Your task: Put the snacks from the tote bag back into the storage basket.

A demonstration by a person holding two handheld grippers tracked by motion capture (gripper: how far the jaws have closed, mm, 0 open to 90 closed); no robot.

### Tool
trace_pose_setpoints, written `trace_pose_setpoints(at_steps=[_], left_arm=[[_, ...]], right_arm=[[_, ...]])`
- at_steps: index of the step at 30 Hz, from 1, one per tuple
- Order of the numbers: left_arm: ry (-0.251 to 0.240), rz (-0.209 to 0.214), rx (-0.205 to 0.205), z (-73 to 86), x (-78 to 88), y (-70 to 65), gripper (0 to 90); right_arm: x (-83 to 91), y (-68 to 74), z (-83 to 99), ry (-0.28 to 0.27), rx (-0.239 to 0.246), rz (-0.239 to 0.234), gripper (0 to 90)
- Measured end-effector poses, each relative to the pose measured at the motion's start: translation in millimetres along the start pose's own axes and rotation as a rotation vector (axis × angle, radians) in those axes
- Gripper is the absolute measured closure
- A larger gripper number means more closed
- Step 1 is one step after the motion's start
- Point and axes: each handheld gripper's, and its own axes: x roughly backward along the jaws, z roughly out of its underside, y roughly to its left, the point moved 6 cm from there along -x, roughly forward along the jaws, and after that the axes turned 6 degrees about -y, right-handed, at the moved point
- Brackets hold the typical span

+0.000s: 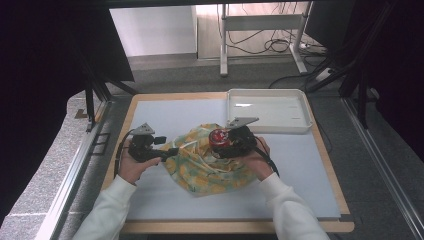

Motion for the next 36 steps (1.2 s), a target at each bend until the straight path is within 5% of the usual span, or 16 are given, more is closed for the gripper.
trace_pose_setpoints(at_steps=[36], left_arm=[[0.013,-0.003,0.002,2.3,-2.4,0.3,24.6]], right_arm=[[20.2,-26.9,-15.3,-0.091,-0.034,0.011,25.5]])
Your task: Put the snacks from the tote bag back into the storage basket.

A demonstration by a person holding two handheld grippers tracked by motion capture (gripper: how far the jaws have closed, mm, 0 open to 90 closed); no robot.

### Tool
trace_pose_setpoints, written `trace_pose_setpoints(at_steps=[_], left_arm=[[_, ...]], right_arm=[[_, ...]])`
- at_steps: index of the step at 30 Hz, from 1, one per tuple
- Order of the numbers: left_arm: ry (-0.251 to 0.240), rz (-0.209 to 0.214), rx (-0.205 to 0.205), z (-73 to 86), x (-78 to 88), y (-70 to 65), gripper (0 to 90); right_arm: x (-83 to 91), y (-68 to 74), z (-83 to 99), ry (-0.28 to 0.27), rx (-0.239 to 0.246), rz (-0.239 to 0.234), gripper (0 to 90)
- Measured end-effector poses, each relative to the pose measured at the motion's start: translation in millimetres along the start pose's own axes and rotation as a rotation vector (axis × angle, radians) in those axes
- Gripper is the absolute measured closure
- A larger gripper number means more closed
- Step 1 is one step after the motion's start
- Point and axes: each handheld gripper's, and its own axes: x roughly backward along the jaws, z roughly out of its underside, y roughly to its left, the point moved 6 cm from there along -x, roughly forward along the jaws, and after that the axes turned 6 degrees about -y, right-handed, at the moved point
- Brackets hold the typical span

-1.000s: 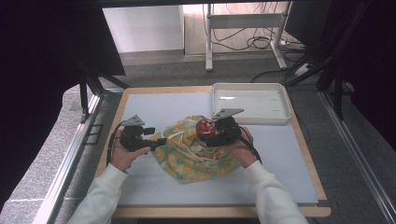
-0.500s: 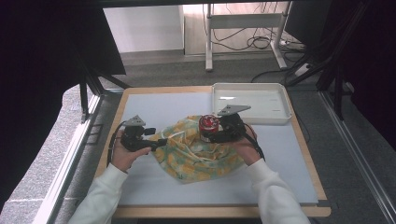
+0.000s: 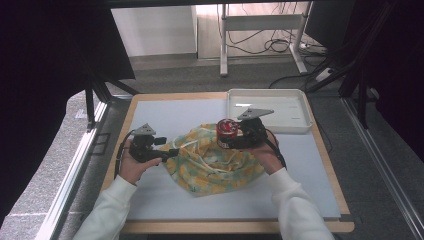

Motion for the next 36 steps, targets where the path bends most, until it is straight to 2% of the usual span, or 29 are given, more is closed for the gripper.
trace_pose_setpoints(at_steps=[12,16,25,36], left_arm=[[0.006,-0.003,-0.001,1.4,-0.9,1.1,24.6],[0.009,-0.001,0.002,1.9,-1.7,0.9,24.6],[0.010,-0.002,0.004,2.1,-1.9,0.7,24.6],[0.009,0.000,0.008,2.5,-1.4,2.4,24.6]], right_arm=[[2.4,-9.5,-5.9,-0.021,-0.012,0.011,25.5],[4.7,-14.7,-9.8,-0.043,-0.035,0.010,25.5],[3.8,-24.8,-13.2,-0.052,-0.047,0.027,25.6],[-4.9,-53.7,-16.3,-0.045,-0.083,0.082,25.6]])
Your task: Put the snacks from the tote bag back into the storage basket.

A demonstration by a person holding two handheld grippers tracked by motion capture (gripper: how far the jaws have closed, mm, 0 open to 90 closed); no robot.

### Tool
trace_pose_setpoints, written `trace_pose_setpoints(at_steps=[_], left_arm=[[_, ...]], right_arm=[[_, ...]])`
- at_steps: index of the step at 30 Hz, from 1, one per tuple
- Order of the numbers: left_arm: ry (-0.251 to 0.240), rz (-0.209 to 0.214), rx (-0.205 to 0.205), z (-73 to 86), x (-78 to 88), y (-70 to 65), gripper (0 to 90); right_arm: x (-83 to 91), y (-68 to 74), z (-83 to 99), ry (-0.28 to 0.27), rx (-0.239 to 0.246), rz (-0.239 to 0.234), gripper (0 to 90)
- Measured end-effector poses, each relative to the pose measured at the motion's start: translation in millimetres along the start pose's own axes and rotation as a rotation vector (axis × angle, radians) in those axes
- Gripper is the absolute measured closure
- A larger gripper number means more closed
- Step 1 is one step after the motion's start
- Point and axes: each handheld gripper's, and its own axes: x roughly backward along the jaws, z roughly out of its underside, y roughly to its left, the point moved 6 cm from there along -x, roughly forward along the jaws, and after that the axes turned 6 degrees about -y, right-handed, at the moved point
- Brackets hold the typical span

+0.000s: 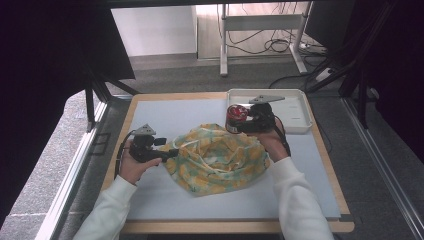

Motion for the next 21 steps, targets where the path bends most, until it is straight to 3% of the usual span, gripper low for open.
trace_pose_setpoints(at_steps=[11,21], left_arm=[[0.006,0.003,0.000,1.1,-1.5,0.5,24.6],[0.010,-0.001,0.002,2.4,-2.2,1.8,24.6]], right_arm=[[-13.5,-28.6,-6.1,0.009,-0.018,0.031,25.6],[-30.6,-44.1,-12.4,0.040,-0.010,0.050,25.5]])
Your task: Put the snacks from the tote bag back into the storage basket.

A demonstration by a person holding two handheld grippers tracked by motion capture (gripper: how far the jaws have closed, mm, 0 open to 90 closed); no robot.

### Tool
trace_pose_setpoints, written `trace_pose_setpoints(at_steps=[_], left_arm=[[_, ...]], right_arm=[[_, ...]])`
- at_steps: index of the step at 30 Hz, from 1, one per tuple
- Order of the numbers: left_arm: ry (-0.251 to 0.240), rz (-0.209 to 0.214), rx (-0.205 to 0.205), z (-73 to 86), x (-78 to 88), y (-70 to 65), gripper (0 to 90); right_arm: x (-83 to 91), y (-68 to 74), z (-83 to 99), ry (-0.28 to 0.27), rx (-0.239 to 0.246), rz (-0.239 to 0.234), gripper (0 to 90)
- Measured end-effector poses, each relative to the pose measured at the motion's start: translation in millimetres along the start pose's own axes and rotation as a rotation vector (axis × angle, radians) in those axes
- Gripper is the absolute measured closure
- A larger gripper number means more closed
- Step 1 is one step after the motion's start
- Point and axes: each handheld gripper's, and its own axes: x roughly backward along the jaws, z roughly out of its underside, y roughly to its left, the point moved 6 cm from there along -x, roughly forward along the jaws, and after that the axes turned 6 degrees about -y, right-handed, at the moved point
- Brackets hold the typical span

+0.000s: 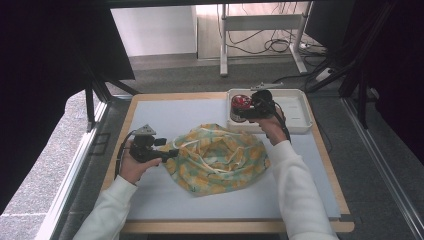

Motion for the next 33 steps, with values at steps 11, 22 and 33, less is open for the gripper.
trace_pose_setpoints(at_steps=[11,22,33], left_arm=[[0.005,-0.001,0.003,1.0,-0.7,1.4,24.6],[0.017,-0.006,0.008,3.3,-2.7,3.1,24.7],[0.022,-0.008,0.006,4.6,-3.9,3.8,24.7]], right_arm=[[-22.9,-22.6,7.2,0.019,-0.028,0.034,25.5],[-46.6,-39.0,24.4,0.047,-0.045,0.070,25.5],[-60.3,-39.5,39.6,0.106,-0.014,0.090,25.3]])
